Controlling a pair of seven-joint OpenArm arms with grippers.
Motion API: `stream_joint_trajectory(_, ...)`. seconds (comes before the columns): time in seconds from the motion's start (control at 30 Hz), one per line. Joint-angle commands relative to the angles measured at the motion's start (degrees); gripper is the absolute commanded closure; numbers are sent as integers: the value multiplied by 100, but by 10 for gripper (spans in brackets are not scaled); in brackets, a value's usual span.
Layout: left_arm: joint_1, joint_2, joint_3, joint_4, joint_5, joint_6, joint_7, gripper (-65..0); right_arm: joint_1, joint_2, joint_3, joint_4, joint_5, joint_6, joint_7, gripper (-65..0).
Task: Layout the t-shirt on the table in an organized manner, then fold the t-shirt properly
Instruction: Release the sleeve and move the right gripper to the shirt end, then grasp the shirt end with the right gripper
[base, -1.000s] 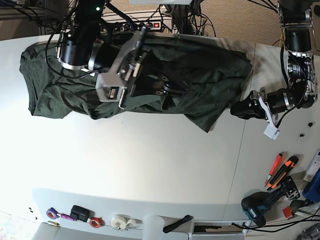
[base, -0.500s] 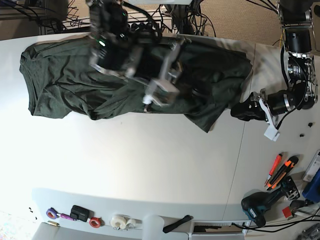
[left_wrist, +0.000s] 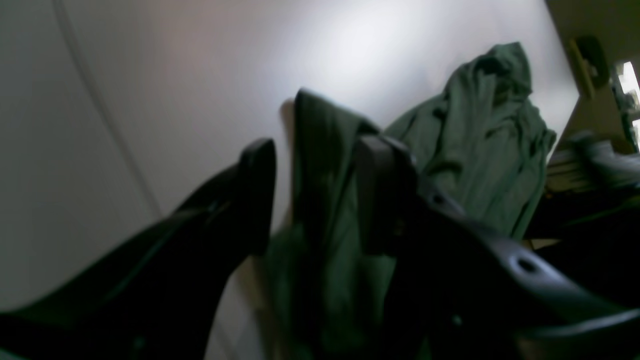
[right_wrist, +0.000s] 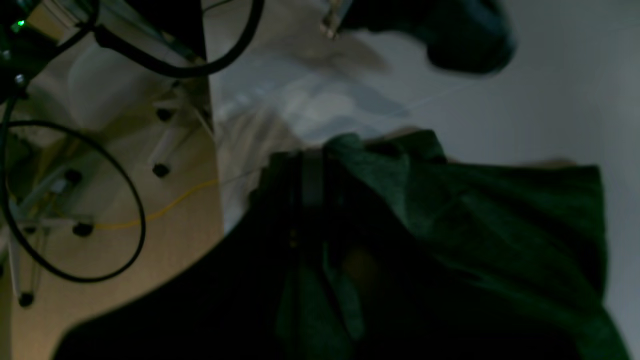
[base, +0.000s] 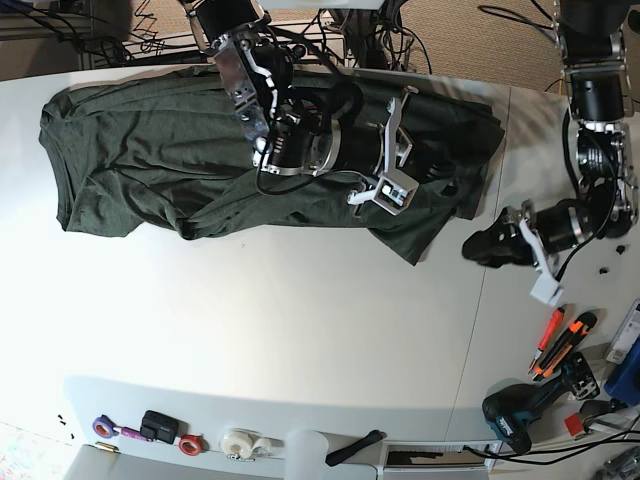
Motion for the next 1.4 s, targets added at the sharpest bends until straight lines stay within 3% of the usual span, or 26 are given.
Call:
stream_joint_trajectory(0.0, -181, -13, -37, 83, -94, -41, -118, -253, 79, -48, -2, -9, 81, 25, 199, 0)
stream_joint_trajectory(0.2, -275, 275, -35, 83, -66, -41, -109, -258, 76, -127, 2, -216, -118, 25, 105, 0)
stream_joint_trajectory(0.23, -273, 304, -35, 83, -66, -41, -103, -265, 76, -177, 2, -216, -118, 25, 74, -52)
stream_joint_trajectory(0.3, -271, 315, -35, 83, -61, -41, -101, -273, 79, -302, 2, -216, -116, 25, 87, -231)
stream_joint_trajectory(0.33, -273, 306, -35, 83, -61, -41, -101, -273, 81, -367, 2, -216, -118, 25, 85, -281)
stream_joint_trajectory(0.43, -275, 284, -35, 83, 11, -41, -118, -273, 170, -455, 9, -179, -203, 25, 22, -290)
stream_joint_trajectory(0.6, -275, 271, -35, 83, 190, -41, -173, -273, 380, -393, 568, 304, -785, -341, -684, -290)
stream_joint_trajectory(0.77, -341, 282, -37, 83, 214, -41, -450, -273, 365, -94, 2096, 396, -761, -372, -662, -290)
stream_joint_trajectory(0.87, -369, 304, -35, 83, 254, -41, -468, -273, 365, 153, 3104, 337, -730, -688, -540, -290)
stream_joint_trajectory(1.0, -367, 326, -35, 83, 254, -41, -466, -273, 367, 455, 4140, 35, -55, -730, -863, -290)
stream_joint_trajectory(1.17, -365, 435, -35, 83, 306, -41, -461, -273, 385, 929, 4592, -680, 221, -730, -1108, -357)
stream_joint_trajectory(1.3, -365, 551, -35, 83, 505, -41, -463, -273, 544, 1329, 4697, -1126, 1010, -743, -1375, -357)
stream_joint_trajectory(1.37, -365, 610, -35, 83, 511, -41, -463, -273, 601, 1440, 4697, -1143, 1113, -741, -1390, -357)
